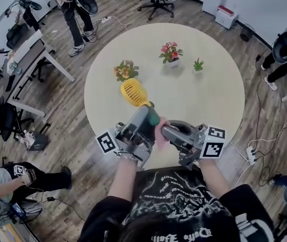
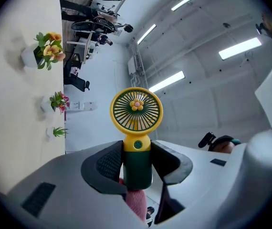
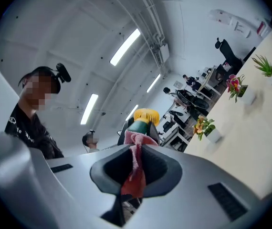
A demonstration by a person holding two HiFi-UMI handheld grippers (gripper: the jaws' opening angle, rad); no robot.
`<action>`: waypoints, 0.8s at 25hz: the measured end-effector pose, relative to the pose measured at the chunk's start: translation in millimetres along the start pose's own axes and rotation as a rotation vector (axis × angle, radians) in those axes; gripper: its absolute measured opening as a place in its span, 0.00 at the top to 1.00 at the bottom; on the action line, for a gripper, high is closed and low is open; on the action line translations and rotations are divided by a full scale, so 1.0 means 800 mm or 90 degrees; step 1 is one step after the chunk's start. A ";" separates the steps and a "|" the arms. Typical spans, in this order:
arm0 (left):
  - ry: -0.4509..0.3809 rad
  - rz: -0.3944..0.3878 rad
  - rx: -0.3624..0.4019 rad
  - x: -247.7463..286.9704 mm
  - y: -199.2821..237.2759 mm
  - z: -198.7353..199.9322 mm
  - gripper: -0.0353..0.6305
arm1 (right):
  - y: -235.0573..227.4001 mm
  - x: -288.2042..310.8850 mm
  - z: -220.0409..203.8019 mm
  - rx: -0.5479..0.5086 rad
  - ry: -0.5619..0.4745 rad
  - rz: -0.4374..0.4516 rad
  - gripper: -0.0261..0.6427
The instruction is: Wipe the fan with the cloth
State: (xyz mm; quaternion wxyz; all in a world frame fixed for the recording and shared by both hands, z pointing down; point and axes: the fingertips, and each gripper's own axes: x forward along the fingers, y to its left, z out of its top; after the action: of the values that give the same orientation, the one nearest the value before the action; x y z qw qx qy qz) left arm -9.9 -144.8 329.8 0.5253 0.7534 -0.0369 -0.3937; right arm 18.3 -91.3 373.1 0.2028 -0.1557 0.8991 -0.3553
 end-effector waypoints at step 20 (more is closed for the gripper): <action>0.175 0.457 0.248 -0.124 0.125 0.032 0.65 | -0.014 -0.130 -0.016 -0.028 -0.143 -0.219 0.89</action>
State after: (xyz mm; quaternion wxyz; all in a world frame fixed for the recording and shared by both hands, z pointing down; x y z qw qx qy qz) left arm -58.5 -161.9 463.5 0.4772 0.8234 -0.2996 -0.0678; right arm 103.6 -47.5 415.9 0.2343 -0.3499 0.8387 -0.3452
